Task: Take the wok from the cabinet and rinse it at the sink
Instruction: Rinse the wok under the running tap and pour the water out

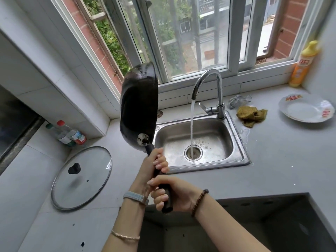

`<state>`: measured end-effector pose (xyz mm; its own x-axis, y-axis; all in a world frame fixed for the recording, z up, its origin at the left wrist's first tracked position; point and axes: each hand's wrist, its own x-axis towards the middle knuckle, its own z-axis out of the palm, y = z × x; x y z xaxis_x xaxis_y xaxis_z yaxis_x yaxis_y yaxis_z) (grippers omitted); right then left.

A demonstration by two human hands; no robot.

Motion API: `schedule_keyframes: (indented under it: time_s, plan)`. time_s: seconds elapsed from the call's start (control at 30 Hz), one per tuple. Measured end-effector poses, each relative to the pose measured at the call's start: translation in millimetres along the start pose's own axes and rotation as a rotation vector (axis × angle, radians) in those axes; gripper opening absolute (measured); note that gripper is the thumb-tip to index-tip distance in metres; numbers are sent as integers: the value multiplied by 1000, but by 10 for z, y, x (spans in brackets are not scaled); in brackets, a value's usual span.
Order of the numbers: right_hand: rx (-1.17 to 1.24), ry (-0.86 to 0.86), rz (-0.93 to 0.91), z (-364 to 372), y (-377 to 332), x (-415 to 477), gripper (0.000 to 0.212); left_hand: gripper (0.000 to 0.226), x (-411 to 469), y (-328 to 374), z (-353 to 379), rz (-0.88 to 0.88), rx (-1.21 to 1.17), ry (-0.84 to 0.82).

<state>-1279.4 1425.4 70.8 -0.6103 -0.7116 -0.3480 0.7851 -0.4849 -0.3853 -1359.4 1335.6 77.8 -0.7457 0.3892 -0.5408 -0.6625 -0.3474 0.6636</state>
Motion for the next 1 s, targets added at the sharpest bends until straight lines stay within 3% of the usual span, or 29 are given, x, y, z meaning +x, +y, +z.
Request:
schedule_keyframes:
  time_s: [0.23,0.43,0.57,0.77,1.0]
  plan:
    - [-115,114,81,228,3,217,28,36,-105,109,-166,147,273,241]
    - [127,207,31,300,224,470,21,44,-87,85,-347,301,667,430]
    - [162,291,-31,311,325,557,23,39,-67,51,-454,344,959,480]
    - [136,411,-54,207,387,581,27,37,22,-98,-441,321,1068,495]
    - [141,440,-58,43,363,495,30,31,130,-231,-364,265,1121,490]
